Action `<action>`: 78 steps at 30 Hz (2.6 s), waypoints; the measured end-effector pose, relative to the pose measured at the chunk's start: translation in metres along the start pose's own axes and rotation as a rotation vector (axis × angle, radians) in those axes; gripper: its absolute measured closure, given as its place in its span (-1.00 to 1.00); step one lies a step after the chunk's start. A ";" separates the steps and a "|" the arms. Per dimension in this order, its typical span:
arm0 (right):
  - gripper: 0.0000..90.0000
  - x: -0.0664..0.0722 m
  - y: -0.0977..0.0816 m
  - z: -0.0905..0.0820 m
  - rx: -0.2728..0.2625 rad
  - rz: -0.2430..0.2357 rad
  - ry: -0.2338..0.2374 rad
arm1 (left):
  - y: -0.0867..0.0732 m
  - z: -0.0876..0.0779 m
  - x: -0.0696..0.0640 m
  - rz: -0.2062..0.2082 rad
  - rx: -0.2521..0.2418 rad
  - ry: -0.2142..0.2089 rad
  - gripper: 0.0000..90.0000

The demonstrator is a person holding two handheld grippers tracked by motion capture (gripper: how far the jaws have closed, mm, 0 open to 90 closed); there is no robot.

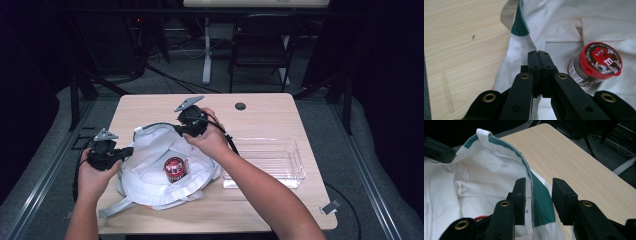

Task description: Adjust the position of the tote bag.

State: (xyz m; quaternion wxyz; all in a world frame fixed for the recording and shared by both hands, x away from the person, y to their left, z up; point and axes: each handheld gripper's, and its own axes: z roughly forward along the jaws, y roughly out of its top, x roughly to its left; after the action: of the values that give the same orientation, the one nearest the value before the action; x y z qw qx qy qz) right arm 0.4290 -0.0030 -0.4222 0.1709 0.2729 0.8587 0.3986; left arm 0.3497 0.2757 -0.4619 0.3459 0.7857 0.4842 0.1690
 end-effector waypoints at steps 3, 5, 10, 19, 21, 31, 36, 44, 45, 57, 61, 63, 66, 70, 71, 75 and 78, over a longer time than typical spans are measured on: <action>0.33 0.001 -0.002 -0.010 -0.016 -0.004 -0.009 | 0.000 0.000 0.000 0.000 0.000 0.001 0.98; 0.31 0.000 -0.004 -0.016 -0.032 0.003 -0.013 | 0.000 0.001 0.000 -0.001 0.002 0.003 0.98; 0.30 0.000 -0.010 -0.030 -0.053 0.009 -0.011 | -0.001 0.001 0.000 0.001 0.001 0.006 0.98; 0.32 0.004 -0.030 -0.055 -0.080 0.018 -0.006 | 0.000 0.000 -0.001 0.004 0.002 0.007 0.98; 0.32 0.008 -0.039 -0.060 -0.075 0.008 -0.012 | -0.001 0.000 -0.001 0.005 0.001 0.009 0.98; 0.40 0.020 -0.065 -0.070 -0.071 0.025 -0.021 | -0.001 0.000 -0.001 0.009 0.002 0.013 0.98; 0.48 0.022 -0.077 -0.071 -0.068 0.063 -0.014 | -0.001 0.000 -0.001 0.011 0.002 0.015 0.98; 0.62 0.026 -0.089 -0.068 -0.075 0.082 -0.025 | -0.001 -0.001 -0.001 0.009 0.000 0.016 0.98; 0.63 0.026 -0.091 -0.067 -0.078 0.081 -0.030 | -0.001 0.000 -0.001 0.009 -0.001 0.016 0.98; 0.67 0.024 -0.098 -0.062 -0.077 0.107 -0.043 | -0.002 0.000 -0.001 0.010 -0.001 0.020 0.98; 0.69 0.024 -0.098 -0.061 -0.074 0.105 -0.048 | -0.002 0.000 -0.001 0.014 -0.001 0.021 0.98; 0.69 0.024 -0.098 -0.059 -0.075 0.105 -0.053 | -0.002 0.000 -0.002 0.016 -0.002 0.022 0.98; 0.70 0.024 -0.097 -0.058 -0.075 0.098 -0.055 | -0.002 0.000 -0.002 0.014 -0.004 0.022 0.98; 0.71 0.025 -0.093 -0.056 -0.072 0.089 -0.063 | -0.002 0.000 -0.001 0.013 -0.007 0.021 0.98; 0.71 0.025 -0.091 -0.055 -0.078 0.087 -0.072 | -0.002 0.000 -0.001 0.013 -0.007 0.021 0.98; 0.69 0.023 -0.088 -0.054 -0.079 0.076 -0.078 | -0.001 0.001 -0.001 0.015 -0.011 0.022 0.98; 0.70 0.022 -0.084 -0.053 -0.081 0.072 -0.084 | -0.001 0.002 -0.001 0.016 -0.012 0.024 0.98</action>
State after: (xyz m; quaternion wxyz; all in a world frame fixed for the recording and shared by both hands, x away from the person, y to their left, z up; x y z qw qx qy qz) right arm 0.3565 -0.0662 -0.4564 0.2031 0.3131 0.8236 0.4271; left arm 0.3494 0.2742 -0.4639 0.3435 0.7853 0.4810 0.1843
